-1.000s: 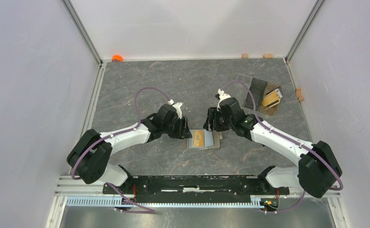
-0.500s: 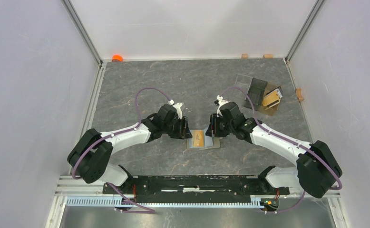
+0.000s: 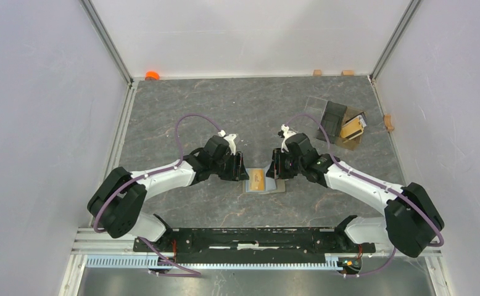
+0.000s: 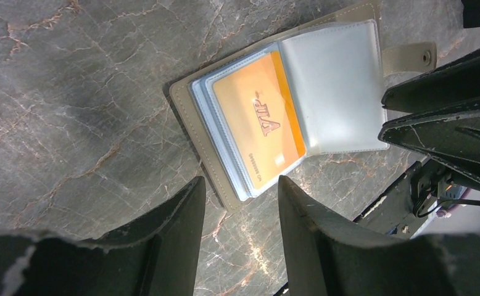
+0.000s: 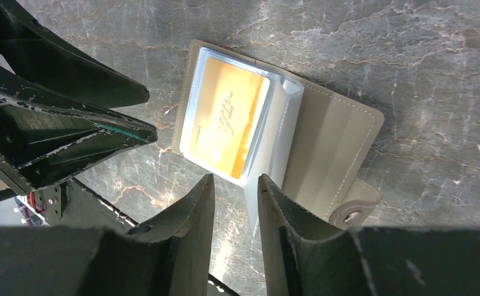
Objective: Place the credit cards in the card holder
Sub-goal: Turn over the card slot in the card holder.
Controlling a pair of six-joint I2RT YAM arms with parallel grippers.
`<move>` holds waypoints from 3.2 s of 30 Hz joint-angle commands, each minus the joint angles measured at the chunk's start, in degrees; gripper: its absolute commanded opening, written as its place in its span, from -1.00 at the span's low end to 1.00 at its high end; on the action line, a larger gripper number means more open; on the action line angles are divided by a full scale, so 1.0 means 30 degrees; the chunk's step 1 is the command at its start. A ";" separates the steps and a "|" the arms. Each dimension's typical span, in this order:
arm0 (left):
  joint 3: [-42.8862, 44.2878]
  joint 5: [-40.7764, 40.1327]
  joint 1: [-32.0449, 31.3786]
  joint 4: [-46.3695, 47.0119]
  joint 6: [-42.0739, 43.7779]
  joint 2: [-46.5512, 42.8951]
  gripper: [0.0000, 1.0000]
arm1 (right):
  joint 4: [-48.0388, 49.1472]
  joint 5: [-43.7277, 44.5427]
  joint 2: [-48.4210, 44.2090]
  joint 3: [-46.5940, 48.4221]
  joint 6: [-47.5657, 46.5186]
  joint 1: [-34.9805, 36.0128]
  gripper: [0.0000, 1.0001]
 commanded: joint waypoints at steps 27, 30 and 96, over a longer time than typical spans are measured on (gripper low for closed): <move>-0.0210 0.0541 -0.0105 0.0833 -0.0587 0.0070 0.07 | 0.0266 0.0767 -0.0502 -0.0240 0.0305 0.0143 -0.32; -0.0223 0.0545 -0.0105 0.0811 -0.0587 0.0093 0.07 | 0.0318 0.0839 -0.0639 -0.0295 0.0337 0.0144 -0.30; -0.0129 -0.0527 0.0807 -0.1139 0.0324 -0.2107 0.42 | -0.3555 0.3913 0.0723 0.5265 -0.4942 -0.0461 0.73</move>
